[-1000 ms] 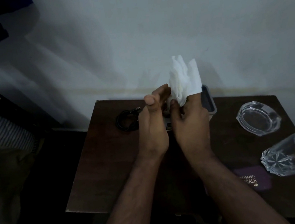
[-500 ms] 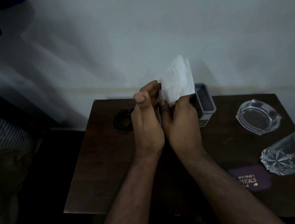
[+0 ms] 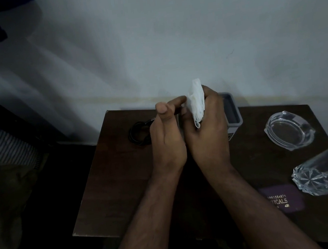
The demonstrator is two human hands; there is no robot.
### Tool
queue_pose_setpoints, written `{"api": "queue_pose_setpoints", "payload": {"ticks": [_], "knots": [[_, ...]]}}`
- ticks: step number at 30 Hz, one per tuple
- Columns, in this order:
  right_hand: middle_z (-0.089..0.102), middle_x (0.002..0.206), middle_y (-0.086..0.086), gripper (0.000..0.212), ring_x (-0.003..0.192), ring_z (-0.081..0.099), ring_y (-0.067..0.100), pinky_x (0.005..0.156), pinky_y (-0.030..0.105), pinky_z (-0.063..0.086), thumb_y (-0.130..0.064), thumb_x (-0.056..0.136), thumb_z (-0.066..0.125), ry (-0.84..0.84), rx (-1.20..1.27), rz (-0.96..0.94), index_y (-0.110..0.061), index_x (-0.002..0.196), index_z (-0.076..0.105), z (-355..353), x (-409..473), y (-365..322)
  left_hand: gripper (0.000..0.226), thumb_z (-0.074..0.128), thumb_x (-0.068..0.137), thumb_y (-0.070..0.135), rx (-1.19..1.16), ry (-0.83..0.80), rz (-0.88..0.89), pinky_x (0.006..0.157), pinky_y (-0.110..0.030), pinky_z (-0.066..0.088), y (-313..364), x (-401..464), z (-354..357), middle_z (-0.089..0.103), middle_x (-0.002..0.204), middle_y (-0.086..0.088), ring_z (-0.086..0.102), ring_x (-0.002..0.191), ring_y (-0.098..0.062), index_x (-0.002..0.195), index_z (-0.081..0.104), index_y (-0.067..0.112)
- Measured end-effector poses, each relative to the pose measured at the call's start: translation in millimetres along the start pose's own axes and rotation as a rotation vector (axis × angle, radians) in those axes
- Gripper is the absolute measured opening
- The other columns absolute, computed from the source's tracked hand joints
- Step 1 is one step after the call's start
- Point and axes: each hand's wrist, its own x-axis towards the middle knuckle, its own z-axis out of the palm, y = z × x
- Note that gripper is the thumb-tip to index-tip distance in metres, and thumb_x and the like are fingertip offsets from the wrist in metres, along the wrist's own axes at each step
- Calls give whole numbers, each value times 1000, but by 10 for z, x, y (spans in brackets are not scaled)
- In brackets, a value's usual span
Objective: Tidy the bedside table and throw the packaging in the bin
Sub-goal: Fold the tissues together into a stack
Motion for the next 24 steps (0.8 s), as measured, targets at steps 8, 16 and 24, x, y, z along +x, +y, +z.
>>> {"api": "queue_pose_setpoints", "payload": {"ticks": [8, 16, 24], "knots": [[62, 119, 0, 42, 108, 59, 8, 89, 17, 47, -7, 95, 63, -65, 3, 17, -13, 136, 56, 2, 5, 24, 91, 7, 89, 75, -6, -54, -58, 90, -4, 41, 4, -19, 11, 76, 109, 11, 65, 111, 5, 120, 73, 20], [59, 112, 1, 31, 90, 50, -5, 79, 0, 36, -14, 96, 65, 55, -37, 108, -13, 127, 64, 89, 130, 13, 101, 1, 83, 83, 27, 42, -62, 88, -2, 40, -48, 12, 39, 73, 109, 14, 63, 109, 8, 122, 71, 22], [62, 109, 2, 27, 96, 59, 11, 81, 28, 51, -13, 95, 64, -10, -40, 138, -15, 121, 62, 151, 98, 104, 98, -5, 77, 93, 93, 60, -129, 112, -39, 39, -131, 42, 78, 72, 113, 10, 61, 117, -7, 116, 69, 41]]}}
